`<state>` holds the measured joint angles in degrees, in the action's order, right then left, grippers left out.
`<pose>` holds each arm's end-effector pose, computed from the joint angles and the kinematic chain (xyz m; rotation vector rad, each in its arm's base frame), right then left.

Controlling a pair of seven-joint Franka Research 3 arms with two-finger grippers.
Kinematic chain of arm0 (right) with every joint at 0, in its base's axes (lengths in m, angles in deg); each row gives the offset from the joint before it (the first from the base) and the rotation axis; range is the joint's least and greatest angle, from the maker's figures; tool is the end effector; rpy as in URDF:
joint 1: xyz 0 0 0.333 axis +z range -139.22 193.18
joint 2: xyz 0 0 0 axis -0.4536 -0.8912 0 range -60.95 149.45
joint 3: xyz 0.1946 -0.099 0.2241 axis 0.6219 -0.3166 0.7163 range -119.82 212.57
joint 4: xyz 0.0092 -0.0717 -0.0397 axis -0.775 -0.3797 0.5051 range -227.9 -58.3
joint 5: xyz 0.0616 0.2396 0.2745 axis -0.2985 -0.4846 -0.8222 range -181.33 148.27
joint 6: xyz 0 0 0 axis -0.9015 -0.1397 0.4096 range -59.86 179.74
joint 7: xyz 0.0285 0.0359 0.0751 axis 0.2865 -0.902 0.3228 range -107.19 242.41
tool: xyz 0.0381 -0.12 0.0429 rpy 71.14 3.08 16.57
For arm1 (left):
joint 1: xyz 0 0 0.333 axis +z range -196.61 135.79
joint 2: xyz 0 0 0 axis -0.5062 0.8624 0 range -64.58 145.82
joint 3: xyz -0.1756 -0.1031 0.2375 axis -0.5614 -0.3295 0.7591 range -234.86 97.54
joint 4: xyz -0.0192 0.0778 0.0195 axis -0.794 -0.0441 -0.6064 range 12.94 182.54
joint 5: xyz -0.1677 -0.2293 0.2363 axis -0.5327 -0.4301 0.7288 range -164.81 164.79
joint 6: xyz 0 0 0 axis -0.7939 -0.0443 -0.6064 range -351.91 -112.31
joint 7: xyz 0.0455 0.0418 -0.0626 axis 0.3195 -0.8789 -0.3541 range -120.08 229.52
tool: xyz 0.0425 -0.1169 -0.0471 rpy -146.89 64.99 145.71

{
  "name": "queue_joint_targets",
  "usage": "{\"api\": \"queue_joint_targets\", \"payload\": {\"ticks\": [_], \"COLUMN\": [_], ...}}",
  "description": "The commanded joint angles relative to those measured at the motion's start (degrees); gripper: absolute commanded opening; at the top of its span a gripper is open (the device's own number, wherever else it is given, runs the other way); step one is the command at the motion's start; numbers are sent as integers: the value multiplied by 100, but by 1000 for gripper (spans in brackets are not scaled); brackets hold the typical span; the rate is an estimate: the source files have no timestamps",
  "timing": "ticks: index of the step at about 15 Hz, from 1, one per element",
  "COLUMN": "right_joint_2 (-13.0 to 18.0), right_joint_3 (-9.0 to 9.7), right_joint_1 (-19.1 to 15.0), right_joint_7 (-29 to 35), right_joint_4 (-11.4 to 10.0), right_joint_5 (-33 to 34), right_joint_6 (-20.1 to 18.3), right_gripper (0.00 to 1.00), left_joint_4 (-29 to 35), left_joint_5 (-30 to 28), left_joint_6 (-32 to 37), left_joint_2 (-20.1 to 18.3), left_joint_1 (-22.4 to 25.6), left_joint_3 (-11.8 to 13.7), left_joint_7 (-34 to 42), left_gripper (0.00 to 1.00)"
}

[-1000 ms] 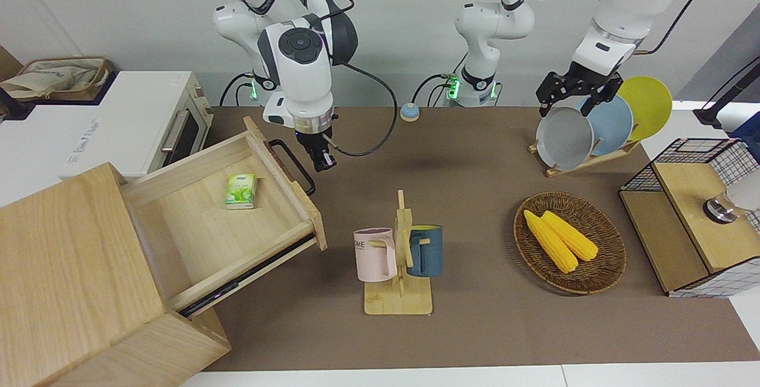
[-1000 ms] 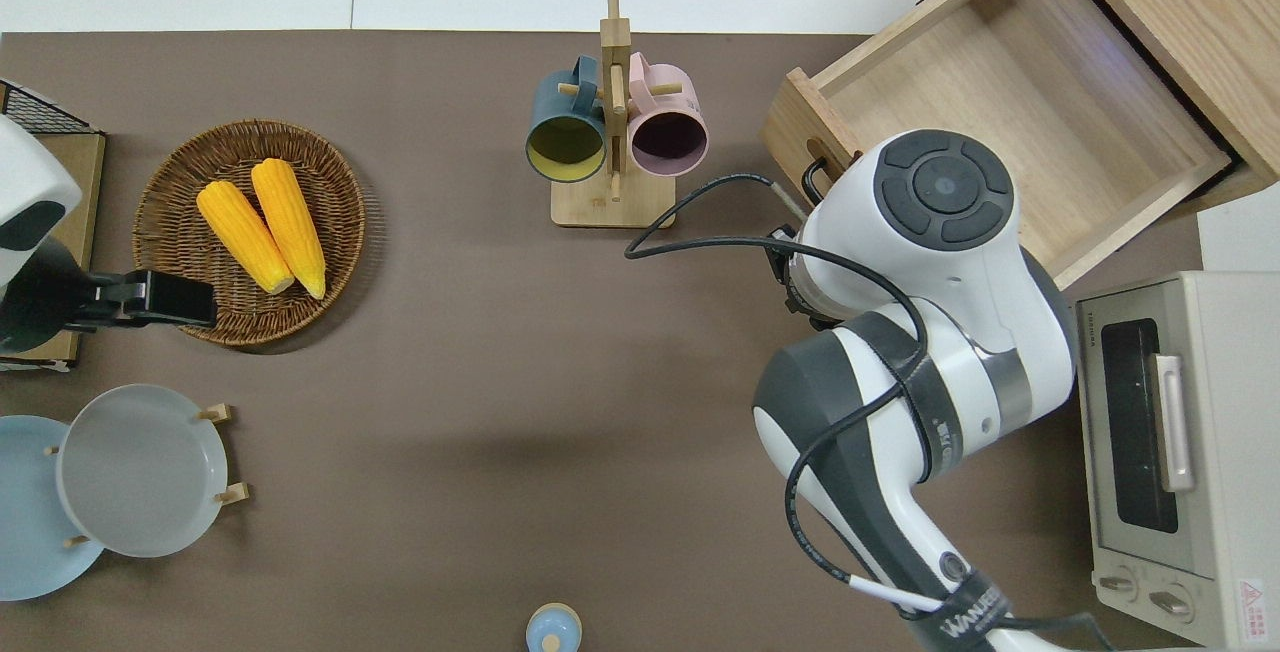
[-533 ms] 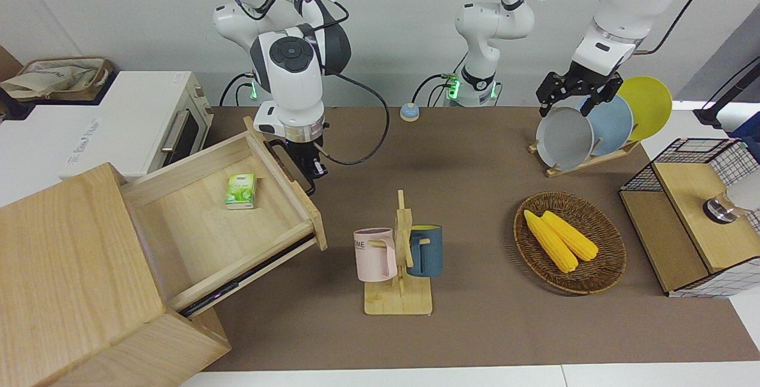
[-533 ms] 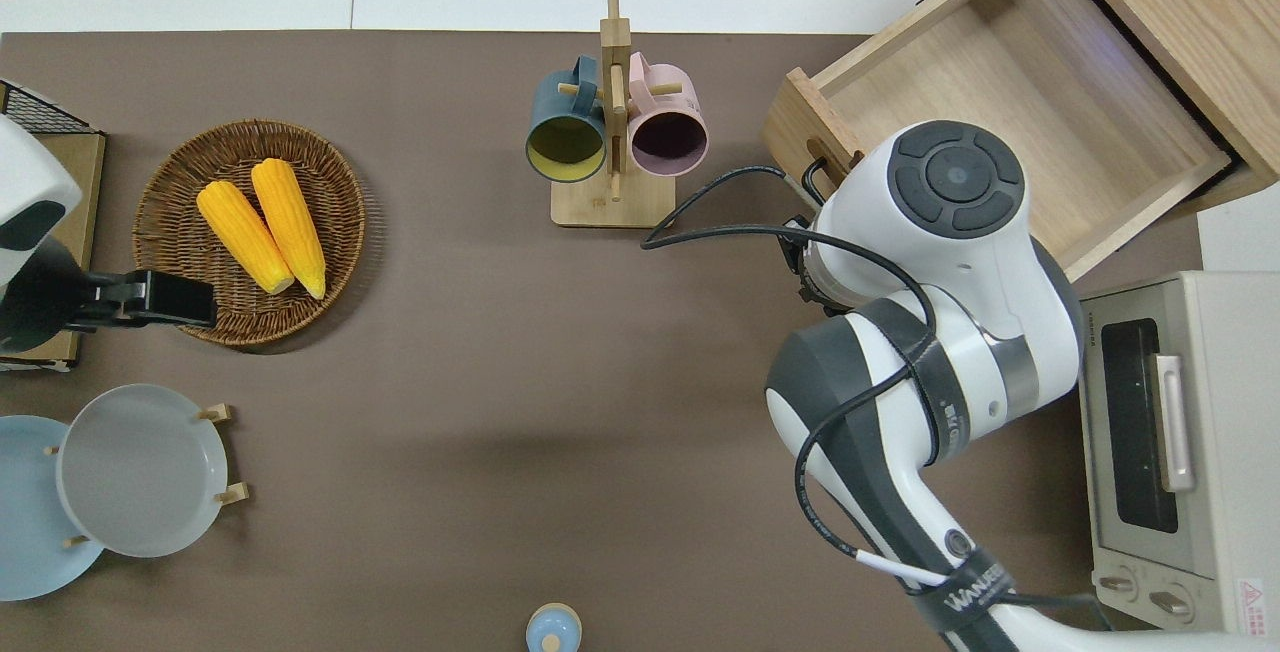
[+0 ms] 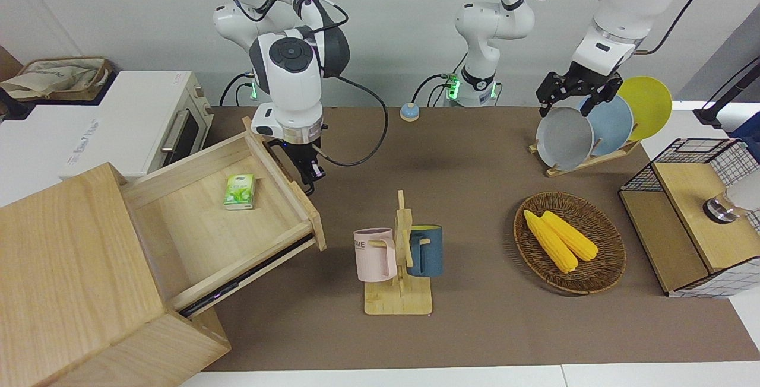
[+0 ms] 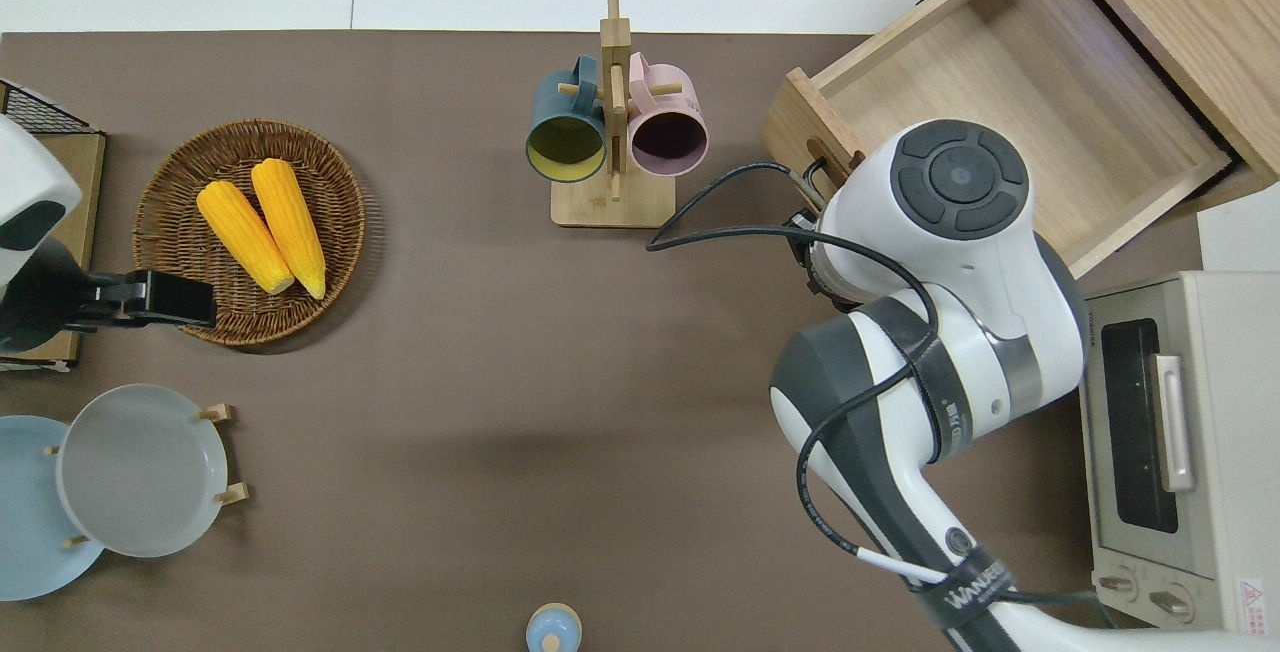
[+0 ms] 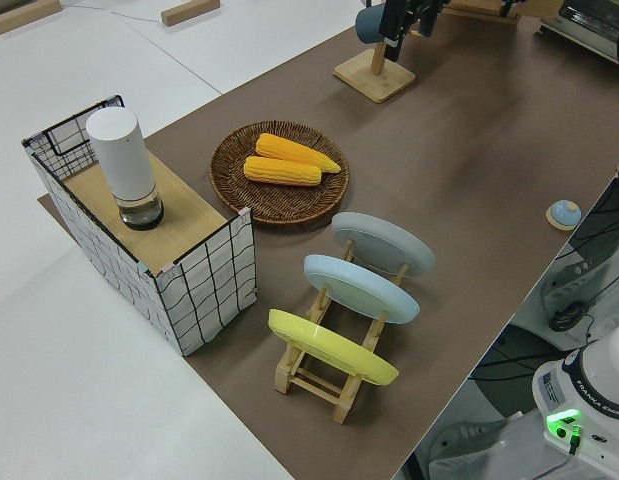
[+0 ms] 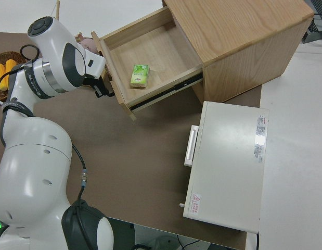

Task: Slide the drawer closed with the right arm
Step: 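Push the drawer front away from the robot with the right gripper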

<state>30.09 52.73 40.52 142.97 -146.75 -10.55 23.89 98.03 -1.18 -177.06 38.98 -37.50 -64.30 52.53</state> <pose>0.5795 0.1937 0.4424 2.7562 -1.3949 0.0770 0.5207 -0.0271 0.5962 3.1192 -0.0148 -0.0073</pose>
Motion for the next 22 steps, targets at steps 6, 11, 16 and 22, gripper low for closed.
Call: {"api": "queue_joint_targets", "payload": {"ticks": [6,11,16,22], "right_joint_2": [-139,-183,-289,-429], "right_joint_3": [-64,-108,-134,-231], "right_joint_1": [-264,-475,-712,-984], "right_joint_7": [-416,-688,-987,-1392], "right_joint_4": [268,400,602,778], "right_joint_5": [132,140,132,70], "right_joint_6": [215,382,434,496], "right_gripper": [0,0,0,0], "left_joint_4": [-12,-12,-12,-12], "left_joint_5": [73,73,73,73], "left_joint_6": [82,82,82,82], "left_joint_2": [-48,-48,-48,-48], "left_joint_1": [-21,-21,-21,-21], "left_joint_3": [21,12,21,21], "left_joint_7": [8,8,8,8], "left_gripper": [995,998,998,998]}}
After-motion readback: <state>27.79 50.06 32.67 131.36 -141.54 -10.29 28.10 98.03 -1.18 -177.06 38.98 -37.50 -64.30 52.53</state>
